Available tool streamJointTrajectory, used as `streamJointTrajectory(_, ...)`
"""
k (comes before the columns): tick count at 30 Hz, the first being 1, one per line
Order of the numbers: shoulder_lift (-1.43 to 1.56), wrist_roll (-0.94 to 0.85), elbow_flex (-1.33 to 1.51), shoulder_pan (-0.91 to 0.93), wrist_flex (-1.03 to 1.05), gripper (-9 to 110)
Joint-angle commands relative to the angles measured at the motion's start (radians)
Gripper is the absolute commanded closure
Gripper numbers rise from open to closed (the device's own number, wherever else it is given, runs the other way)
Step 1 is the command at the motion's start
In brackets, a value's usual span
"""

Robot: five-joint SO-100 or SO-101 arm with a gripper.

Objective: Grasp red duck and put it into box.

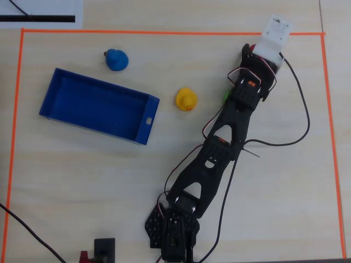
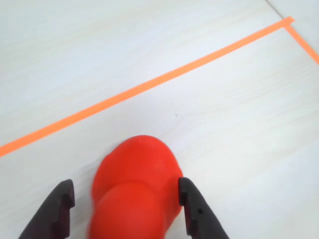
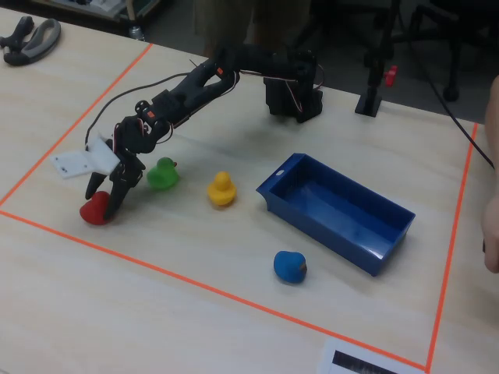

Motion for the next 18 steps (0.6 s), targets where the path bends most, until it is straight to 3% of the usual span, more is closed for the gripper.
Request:
streamJointTrajectory(1, -0.009, -0.015, -0.074, 0.012, -0.032, 75)
streamJointTrajectory(4, -0.029, -0.037, -0.074, 0.017, -0.049, 83)
streamJointTrajectory(7, -0.038, -0.054, -0.077, 0.020, -0.048, 101)
streamJointTrajectory(13, -0.029, -0.034, -0.123, 0.020, 0.038, 101)
streamJointTrajectory(18, 0.069, 0.115, -0.137, 0.002, 0.094, 101)
